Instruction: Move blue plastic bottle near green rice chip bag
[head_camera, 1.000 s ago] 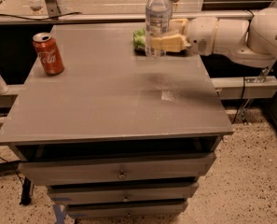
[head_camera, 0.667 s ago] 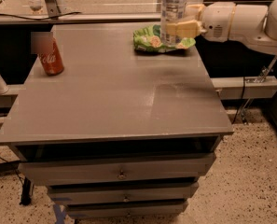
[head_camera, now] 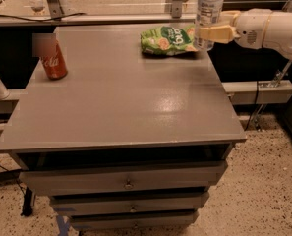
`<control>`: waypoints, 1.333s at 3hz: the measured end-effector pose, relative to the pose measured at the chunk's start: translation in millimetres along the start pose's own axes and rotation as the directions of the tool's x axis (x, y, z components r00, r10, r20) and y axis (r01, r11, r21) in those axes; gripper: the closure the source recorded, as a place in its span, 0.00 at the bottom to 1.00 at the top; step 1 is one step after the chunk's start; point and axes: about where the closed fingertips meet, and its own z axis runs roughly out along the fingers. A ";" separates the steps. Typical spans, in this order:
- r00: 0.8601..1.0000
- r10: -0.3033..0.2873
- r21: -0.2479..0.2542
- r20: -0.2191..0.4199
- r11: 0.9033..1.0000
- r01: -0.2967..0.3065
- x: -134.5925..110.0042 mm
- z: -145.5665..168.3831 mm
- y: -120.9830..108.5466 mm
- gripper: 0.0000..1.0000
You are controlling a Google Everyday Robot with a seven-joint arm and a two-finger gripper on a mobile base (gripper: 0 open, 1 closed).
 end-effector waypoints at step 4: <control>0.991 0.129 0.018 0.026 0.991 -0.129 68.2 18.7 -45.5 1.00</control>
Offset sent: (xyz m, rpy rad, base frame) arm 0.0558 -0.0187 -0.0542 0.1107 0.0638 -0.0165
